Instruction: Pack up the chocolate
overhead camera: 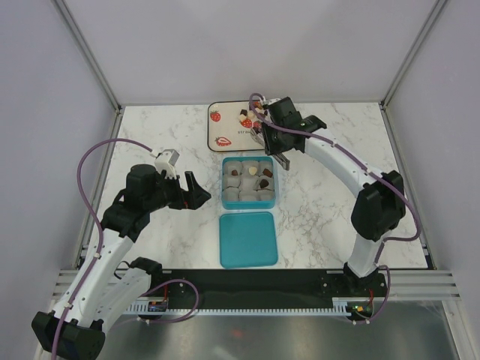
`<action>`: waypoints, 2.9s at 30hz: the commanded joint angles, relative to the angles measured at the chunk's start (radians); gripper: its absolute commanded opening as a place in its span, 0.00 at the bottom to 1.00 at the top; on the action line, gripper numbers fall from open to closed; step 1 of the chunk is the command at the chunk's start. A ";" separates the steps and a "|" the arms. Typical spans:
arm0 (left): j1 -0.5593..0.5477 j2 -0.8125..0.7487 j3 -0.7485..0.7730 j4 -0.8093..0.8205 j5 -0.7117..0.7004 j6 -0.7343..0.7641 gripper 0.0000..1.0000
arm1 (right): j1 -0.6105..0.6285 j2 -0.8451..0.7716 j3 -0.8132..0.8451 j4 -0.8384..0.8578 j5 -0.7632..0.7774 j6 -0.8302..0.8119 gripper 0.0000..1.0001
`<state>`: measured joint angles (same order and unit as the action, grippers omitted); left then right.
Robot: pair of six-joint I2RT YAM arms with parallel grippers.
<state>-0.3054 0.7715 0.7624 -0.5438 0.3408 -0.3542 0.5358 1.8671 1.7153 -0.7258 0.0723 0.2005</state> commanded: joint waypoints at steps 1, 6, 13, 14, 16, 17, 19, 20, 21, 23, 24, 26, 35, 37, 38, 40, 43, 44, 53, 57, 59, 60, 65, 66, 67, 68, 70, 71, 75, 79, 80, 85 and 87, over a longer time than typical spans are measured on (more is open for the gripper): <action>-0.001 -0.006 -0.002 0.010 0.003 0.027 1.00 | 0.039 -0.132 -0.083 0.006 -0.009 0.004 0.37; -0.001 -0.003 0.000 0.008 0.001 0.026 1.00 | 0.099 -0.246 -0.187 -0.023 -0.035 0.011 0.37; -0.001 -0.003 0.000 0.008 0.003 0.026 1.00 | 0.190 -0.324 -0.336 -0.040 -0.026 0.037 0.37; -0.001 -0.003 -0.002 0.010 0.001 0.026 1.00 | 0.199 -0.329 -0.348 -0.044 -0.023 0.040 0.37; -0.003 -0.002 -0.002 0.008 0.001 0.026 1.00 | 0.205 -0.339 -0.373 -0.047 -0.022 0.045 0.37; -0.001 -0.001 0.000 0.008 0.001 0.026 1.00 | 0.210 -0.342 -0.381 -0.050 -0.022 0.046 0.37; -0.001 -0.003 -0.002 0.008 0.001 0.026 1.00 | 0.213 -0.351 -0.398 -0.055 -0.020 0.047 0.37; -0.001 -0.003 -0.002 0.010 0.001 0.027 1.00 | 0.219 -0.353 -0.401 -0.057 -0.022 0.048 0.37; -0.001 -0.003 -0.002 0.008 0.000 0.026 1.00 | 0.220 -0.355 -0.405 -0.055 -0.022 0.050 0.37; -0.001 -0.003 -0.002 0.010 0.000 0.026 1.00 | 0.222 -0.356 -0.408 -0.057 -0.020 0.050 0.37; -0.001 -0.003 -0.002 0.008 0.000 0.026 1.00 | 0.222 -0.355 -0.408 -0.057 -0.022 0.050 0.37; -0.001 -0.005 -0.002 0.010 0.000 0.024 1.00 | 0.225 -0.352 -0.405 -0.057 -0.028 0.050 0.38; -0.001 -0.003 -0.002 0.008 0.000 0.024 1.00 | 0.242 -0.319 -0.393 -0.061 -0.029 0.050 0.41; -0.001 -0.005 -0.002 0.010 0.000 0.024 1.00 | 0.242 -0.316 -0.387 -0.063 -0.019 0.048 0.41; -0.001 -0.005 -0.002 0.010 0.000 0.024 1.00 | 0.242 -0.316 -0.385 -0.063 -0.016 0.048 0.43; -0.003 -0.006 -0.002 0.008 0.000 0.024 1.00 | 0.243 -0.313 -0.375 -0.064 -0.011 0.051 0.43; -0.001 -0.006 -0.002 0.008 -0.002 0.024 1.00 | 0.245 -0.310 -0.359 -0.070 -0.011 0.056 0.44; -0.003 -0.005 0.000 0.010 0.000 0.024 1.00 | 0.245 -0.310 -0.355 -0.070 -0.008 0.056 0.44; -0.001 -0.008 0.000 0.010 -0.002 0.024 1.00 | 0.247 -0.309 -0.335 -0.090 0.006 0.056 0.47; -0.001 -0.011 -0.002 0.010 -0.003 0.024 1.00 | 0.245 -0.307 -0.326 -0.093 0.006 0.056 0.47; -0.001 -0.009 -0.002 0.010 -0.002 0.024 1.00 | 0.248 -0.306 -0.316 -0.098 0.009 0.054 0.48; -0.001 -0.008 -0.002 0.008 -0.003 0.024 1.00 | 0.247 -0.306 -0.313 -0.101 0.007 0.053 0.49; -0.001 -0.009 -0.002 0.010 0.000 0.024 1.00 | 0.247 -0.306 -0.306 -0.104 0.009 0.053 0.49; -0.001 -0.011 -0.002 0.008 -0.002 0.024 1.00 | 0.247 -0.306 -0.301 -0.106 0.009 0.053 0.49; -0.001 -0.011 -0.002 0.010 -0.002 0.024 1.00 | 0.247 -0.306 -0.292 -0.109 0.007 0.053 0.49; -0.001 -0.009 0.000 0.010 -0.002 0.024 1.00 | 0.247 -0.307 -0.284 -0.110 0.004 0.053 0.49; -0.001 -0.009 -0.002 0.008 0.000 0.026 1.00 | 0.247 -0.307 -0.263 -0.121 -0.006 0.047 0.49; -0.001 -0.009 0.000 0.010 0.001 0.026 1.00 | 0.247 -0.306 -0.234 -0.126 -0.009 0.043 0.48; -0.001 -0.011 0.000 0.008 0.001 0.024 1.00 | 0.231 -0.281 -0.148 -0.147 0.032 0.022 0.48; -0.001 -0.011 -0.002 0.010 0.003 0.024 1.00 | 0.156 -0.192 -0.012 -0.152 0.047 -0.015 0.48; -0.003 -0.011 0.000 0.010 0.004 0.024 1.00 | 0.138 -0.174 0.015 -0.147 0.076 -0.022 0.48; -0.001 -0.014 -0.002 0.010 0.012 0.024 1.00 | 0.023 -0.002 0.217 -0.149 0.069 -0.036 0.49; -0.003 -0.015 0.000 0.010 0.009 0.024 1.00 | -0.017 0.050 0.272 -0.164 0.066 -0.030 0.50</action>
<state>-0.3054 0.7708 0.7624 -0.5438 0.3412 -0.3542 0.5629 1.8496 1.9003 -0.8810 0.1169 0.1856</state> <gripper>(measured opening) 0.993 0.498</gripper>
